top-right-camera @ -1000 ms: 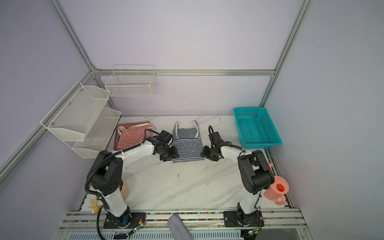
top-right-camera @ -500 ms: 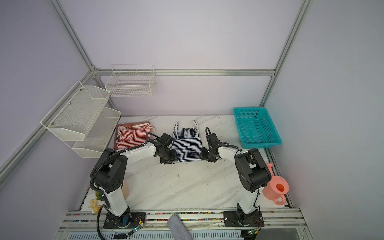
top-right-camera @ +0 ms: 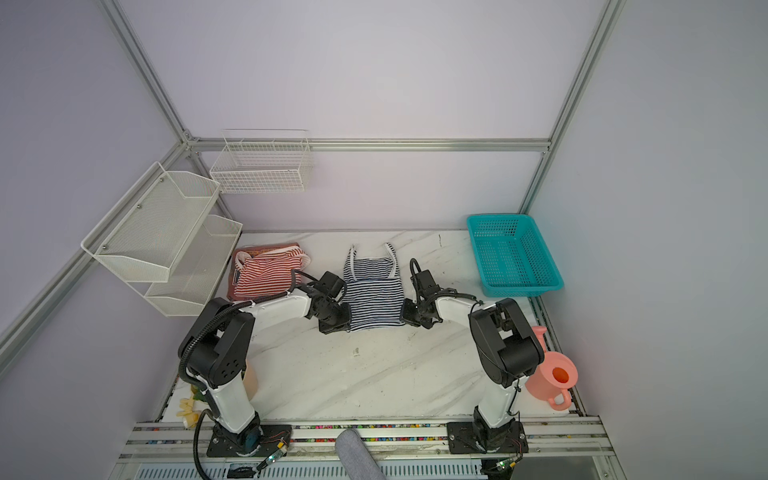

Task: Fold and stack the tank tops
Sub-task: 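Pinch the folded edge nearest the robot with both grippers, then fold the held edge with both grippers away from the robot over the straps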

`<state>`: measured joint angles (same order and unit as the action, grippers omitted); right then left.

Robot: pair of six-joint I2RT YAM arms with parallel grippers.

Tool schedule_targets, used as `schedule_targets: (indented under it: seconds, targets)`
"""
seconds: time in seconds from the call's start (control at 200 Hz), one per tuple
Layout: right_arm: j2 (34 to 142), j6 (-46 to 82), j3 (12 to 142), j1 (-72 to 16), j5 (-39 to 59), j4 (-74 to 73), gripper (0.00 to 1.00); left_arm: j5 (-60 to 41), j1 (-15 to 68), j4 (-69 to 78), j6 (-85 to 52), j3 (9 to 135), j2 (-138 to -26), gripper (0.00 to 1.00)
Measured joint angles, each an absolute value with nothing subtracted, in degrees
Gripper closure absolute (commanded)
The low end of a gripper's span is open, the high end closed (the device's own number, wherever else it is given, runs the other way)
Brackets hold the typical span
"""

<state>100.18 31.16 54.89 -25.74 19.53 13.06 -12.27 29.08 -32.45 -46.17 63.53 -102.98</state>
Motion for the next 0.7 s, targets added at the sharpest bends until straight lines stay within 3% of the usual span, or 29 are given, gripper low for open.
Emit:
schedule_targets:
  seconds: [0.38,0.7]
  targets:
    - [79.5,40.1,40.2,-34.3,18.2,12.2,1.0,-11.7,34.9,-35.0,-51.0,53.1,-85.1,1.0]
    - [69.1,44.6,43.9,-35.7,13.8,16.3,1.0,-8.1,36.7,-40.9,-51.9,55.0,-78.1,1.0]
